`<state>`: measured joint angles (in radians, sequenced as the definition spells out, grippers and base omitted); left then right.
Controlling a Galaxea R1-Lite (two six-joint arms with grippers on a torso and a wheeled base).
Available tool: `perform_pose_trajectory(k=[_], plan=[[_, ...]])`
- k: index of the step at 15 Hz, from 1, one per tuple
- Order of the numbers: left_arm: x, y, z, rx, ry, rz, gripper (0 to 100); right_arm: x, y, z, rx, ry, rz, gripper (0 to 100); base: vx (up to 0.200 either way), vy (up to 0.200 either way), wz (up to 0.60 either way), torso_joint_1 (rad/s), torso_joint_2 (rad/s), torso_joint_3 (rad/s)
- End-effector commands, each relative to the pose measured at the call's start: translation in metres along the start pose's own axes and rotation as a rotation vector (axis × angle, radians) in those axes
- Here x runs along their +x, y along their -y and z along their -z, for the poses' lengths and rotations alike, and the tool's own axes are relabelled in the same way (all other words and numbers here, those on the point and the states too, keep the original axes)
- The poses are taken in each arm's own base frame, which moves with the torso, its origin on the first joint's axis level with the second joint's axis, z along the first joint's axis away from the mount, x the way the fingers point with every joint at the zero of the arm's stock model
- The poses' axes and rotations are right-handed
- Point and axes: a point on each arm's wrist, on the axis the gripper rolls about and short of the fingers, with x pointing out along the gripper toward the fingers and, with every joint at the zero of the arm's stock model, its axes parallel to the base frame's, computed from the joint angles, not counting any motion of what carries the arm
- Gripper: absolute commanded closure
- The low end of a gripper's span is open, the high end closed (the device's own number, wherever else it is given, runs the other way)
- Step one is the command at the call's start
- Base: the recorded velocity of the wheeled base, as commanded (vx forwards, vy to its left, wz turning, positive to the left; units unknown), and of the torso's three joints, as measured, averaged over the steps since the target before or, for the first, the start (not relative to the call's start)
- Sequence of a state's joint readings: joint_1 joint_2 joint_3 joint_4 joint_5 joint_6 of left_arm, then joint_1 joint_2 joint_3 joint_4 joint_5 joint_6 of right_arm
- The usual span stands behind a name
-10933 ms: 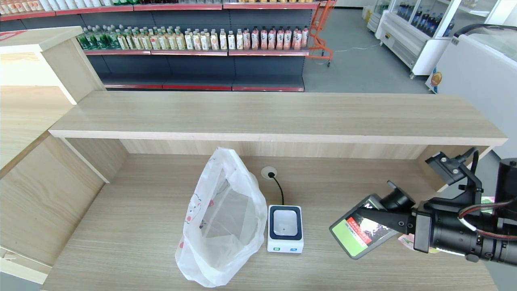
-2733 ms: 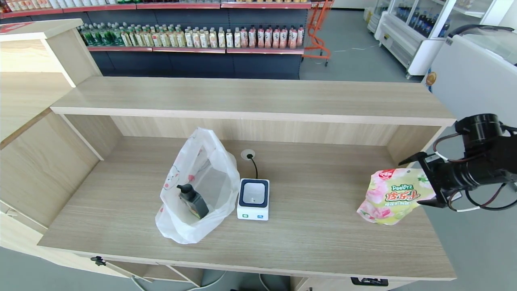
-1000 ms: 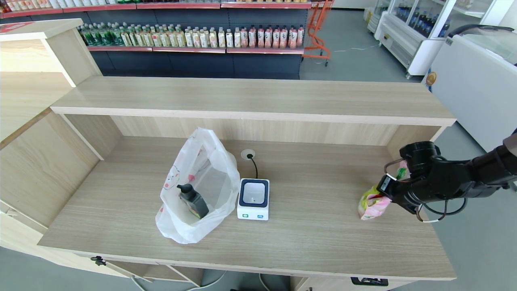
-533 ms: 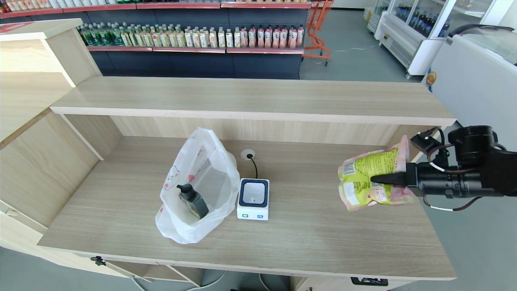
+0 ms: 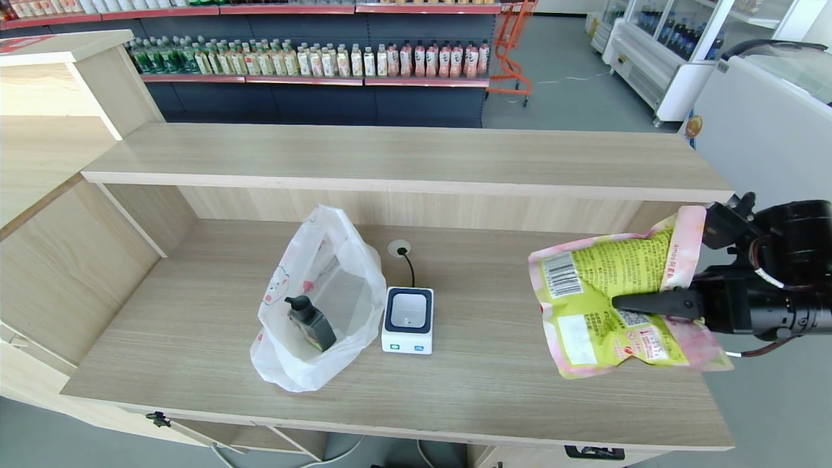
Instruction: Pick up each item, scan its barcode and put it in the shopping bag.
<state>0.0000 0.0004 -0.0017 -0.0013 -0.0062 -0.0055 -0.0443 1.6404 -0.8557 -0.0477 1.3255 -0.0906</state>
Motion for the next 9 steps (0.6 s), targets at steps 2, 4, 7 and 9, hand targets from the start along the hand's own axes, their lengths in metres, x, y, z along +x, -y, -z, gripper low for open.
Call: perform_pose_trajectory(k=[2,4,7,9], plan=[[0.000,0.000,0.000,-0.001,0.001,0.000,0,0.013,-0.023,0.011,-0.118,-0.036,-0.075,100,0.000,0.000,0.00,0.000,0.00,0.000],[0.000,0.000,0.000,-0.001,0.001,0.000,0,0.016,-0.022,0.027,-0.315,-0.048,-0.091,100,0.000,0.000,0.00,0.000,0.00,0.000],[0.000,0.000,0.000,-0.001,0.001,0.000,0,0.016,-0.020,0.049,-0.588,-0.053,-0.108,100,0.000,0.000,0.00,0.000,0.00,0.000],[0.000,0.000,0.000,-0.001,0.001,0.000,0,0.015,-0.023,0.052,-0.698,-0.044,-0.120,100,0.000,0.000,0.00,0.000,0.00,0.000]])
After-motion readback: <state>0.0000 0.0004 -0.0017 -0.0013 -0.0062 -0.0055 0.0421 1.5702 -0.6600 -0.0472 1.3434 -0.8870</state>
